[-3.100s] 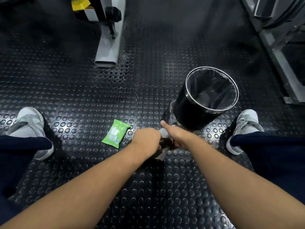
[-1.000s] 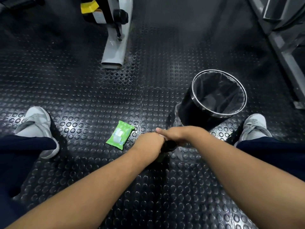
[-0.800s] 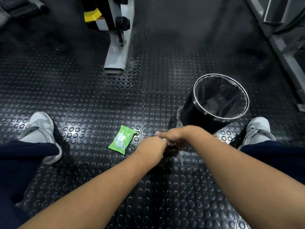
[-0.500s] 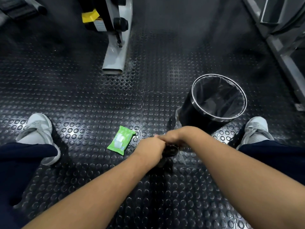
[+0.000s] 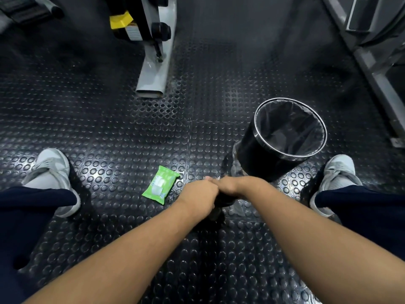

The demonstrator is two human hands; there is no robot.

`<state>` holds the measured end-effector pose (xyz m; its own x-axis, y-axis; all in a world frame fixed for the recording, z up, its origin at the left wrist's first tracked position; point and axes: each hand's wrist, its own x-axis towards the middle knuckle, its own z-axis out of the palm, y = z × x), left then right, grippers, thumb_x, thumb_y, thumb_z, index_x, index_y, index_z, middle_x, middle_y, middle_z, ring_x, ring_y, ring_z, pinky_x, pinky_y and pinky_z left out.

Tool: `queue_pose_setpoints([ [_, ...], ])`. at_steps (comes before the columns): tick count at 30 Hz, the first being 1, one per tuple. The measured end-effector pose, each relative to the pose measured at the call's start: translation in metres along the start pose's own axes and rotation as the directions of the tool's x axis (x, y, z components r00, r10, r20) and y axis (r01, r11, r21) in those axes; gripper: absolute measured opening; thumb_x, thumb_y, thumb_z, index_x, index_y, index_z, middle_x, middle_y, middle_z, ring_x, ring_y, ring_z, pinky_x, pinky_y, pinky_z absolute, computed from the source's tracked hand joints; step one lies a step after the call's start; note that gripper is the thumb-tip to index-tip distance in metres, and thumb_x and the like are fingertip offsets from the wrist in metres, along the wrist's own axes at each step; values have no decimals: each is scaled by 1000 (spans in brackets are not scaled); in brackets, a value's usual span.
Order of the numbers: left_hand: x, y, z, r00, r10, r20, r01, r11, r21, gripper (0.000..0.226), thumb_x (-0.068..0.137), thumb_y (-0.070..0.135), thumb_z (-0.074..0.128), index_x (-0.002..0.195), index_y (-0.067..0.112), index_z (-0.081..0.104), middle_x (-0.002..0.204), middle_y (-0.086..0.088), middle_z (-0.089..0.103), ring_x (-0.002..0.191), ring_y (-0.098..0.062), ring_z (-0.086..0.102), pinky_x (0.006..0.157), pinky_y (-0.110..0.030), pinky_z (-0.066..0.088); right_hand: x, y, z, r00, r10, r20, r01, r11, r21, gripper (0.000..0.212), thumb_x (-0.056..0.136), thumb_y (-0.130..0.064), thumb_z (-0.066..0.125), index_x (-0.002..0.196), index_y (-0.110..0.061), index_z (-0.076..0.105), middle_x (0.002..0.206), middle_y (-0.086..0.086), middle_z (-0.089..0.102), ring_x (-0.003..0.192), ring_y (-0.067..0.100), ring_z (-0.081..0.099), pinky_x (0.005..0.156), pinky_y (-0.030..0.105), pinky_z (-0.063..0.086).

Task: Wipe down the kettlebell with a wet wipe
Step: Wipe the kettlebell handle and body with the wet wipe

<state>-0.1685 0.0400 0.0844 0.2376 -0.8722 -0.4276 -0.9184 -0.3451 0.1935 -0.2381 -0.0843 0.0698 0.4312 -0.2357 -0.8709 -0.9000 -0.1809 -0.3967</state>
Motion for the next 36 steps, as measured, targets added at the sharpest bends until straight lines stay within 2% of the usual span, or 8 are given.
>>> queue_pose_setpoints([
  [5,-1,2,-4,1000,3,-16,-3,1000,-13,23,93,17,64,115,16,70,106,-6,72,100,-32,69,70,-34,44,-10,-16,-12,998,66,6,-65,991,-113,85,99,-76,24,152,-13,43,146,21,53,101,35,63,89,44,53],
  [11,0,4,-3,1000,-15,4,15,1000,17,28,90,18,67,117,16,72,110,-7,73,104,-31,70,78,-36,52,11,6,1,1000,8,29,-9,999,31,87,97,-78,25,141,-12,60,145,14,58,130,32,57,118,47,37],
  [15,0,3,-4,1000,-7,17,7,1000,-4,27,89,20,69,116,18,73,111,-5,73,104,-30,69,80,-36,52,15,17,6,1000,-19,14,18,999,41,76,96,-80,26,110,-20,70,129,10,68,123,28,62,115,45,41],
  [18,-1,0,-7,1000,-4,14,4,1000,-21,26,90,23,69,115,22,73,107,-4,72,101,-29,69,74,-32,47,9,14,-7,1000,-5,25,6,1000,-11,84,86,-91,27,119,-24,66,126,5,61,131,32,57,115,48,41],
  [25,-1,1,-9,1000,-10,8,10,1000,20,27,89,28,69,116,24,71,109,-4,70,103,-30,69,73,-34,46,16,4,-18,999,24,-41,-27,998,-58,30,104,-32,43,88,-11,57,88,13,57,73,26,54,65,32,44],
  [30,0,0,-6,1000,-12,16,12,1000,-13,27,90,26,70,117,25,73,113,-2,71,107,-28,67,80,-34,50,13,9,2,1000,-14,22,13,999,48,71,104,-67,28,126,-12,68,127,11,68,119,28,61,101,37,42],
  [34,-2,-3,-7,1000,-9,5,9,1000,-27,28,90,27,70,118,26,72,110,-2,71,105,-28,68,77,-34,50,4,4,-5,998,-4,66,5,1000,-25,82,101,-73,22,133,-10,63,133,12,63,119,29,60,103,42,44],
  [36,-2,-3,-9,1000,-2,-7,2,1000,-14,28,90,29,69,119,25,71,110,-3,70,104,-29,68,72,-32,45,0,-2,-16,998,35,61,-32,998,-55,83,97,-79,25,127,-10,60,113,13,63,97,30,64,86,42,51],
])
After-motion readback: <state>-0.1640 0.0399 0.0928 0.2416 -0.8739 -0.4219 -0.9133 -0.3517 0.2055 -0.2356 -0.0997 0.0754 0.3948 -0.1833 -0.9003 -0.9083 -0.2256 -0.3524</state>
